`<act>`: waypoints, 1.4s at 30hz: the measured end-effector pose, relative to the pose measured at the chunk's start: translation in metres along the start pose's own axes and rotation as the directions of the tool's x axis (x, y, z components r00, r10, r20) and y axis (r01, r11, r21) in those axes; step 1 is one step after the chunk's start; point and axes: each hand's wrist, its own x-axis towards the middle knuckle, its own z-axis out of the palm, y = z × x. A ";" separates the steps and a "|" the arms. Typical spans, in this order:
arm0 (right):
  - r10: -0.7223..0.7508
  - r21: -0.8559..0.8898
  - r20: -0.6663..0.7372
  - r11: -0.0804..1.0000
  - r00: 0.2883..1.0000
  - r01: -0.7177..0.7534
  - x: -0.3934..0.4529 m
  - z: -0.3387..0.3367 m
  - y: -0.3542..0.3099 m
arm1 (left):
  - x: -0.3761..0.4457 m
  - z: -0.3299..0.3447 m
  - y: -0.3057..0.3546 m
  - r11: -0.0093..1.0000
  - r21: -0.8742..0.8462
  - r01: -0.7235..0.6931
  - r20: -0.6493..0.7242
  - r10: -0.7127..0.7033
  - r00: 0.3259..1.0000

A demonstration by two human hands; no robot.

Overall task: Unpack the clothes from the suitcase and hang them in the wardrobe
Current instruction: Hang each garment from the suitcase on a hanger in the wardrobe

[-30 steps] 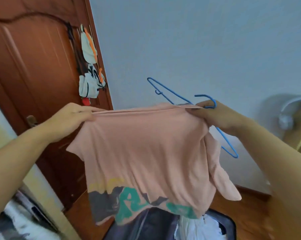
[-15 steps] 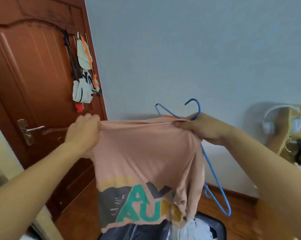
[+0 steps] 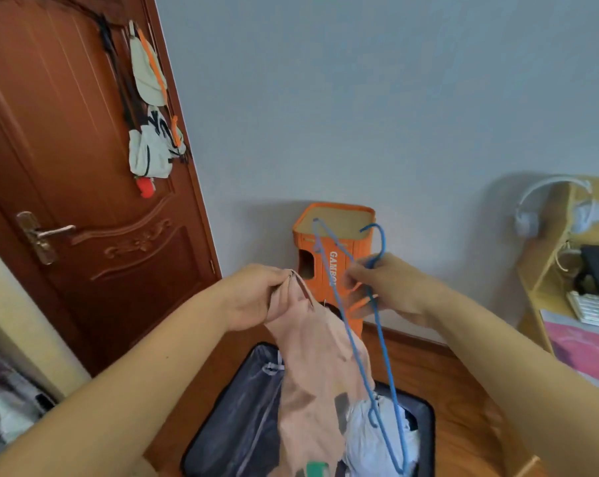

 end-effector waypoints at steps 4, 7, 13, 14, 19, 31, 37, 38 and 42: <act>-0.114 -0.214 -0.097 0.973 0.989 0.091 -0.007 -0.037 -0.002 | -0.018 0.001 0.014 0.978 0.200 -0.064 0.200 0.023 0.980; -0.123 -0.223 0.058 0.966 0.991 0.133 -0.011 -0.010 -0.002 | -0.025 0.016 0.037 0.944 0.256 -0.207 0.384 0.097 0.918; -0.148 -0.130 0.032 0.980 0.989 0.151 -0.004 0.010 0.013 | -0.034 0.020 0.043 0.674 0.520 -0.524 0.272 0.450 0.850; -0.158 -0.163 -0.017 0.975 0.987 0.153 -0.004 0.004 0.010 | -0.037 0.014 0.042 0.614 0.592 -0.522 0.300 0.433 0.850; -0.250 -0.337 -0.221 0.927 0.943 0.166 -0.003 -0.031 -0.012 | -0.042 -0.020 0.017 -0.208 0.977 -0.046 0.164 0.597 0.785; -0.107 -0.245 -0.305 0.969 0.946 0.031 -0.005 -0.034 0.023 | -0.005 0.016 0.038 0.017 0.999 -0.038 0.020 0.604 0.797; -0.159 0.033 -0.341 0.983 0.927 0.181 -0.072 -0.061 0.000 | 0.014 0.018 0.057 -0.179 0.983 0.049 0.012 0.327 0.945; -0.159 0.035 -0.325 0.983 0.932 0.180 -0.082 -0.060 -0.005 | 0.018 0.017 0.059 -0.199 0.977 0.080 -0.021 0.284 0.959; -0.157 -0.102 -0.267 0.986 0.951 0.134 -0.099 -0.057 -0.008 | 0.026 0.017 0.064 -0.161 0.979 0.128 -0.100 0.171 0.980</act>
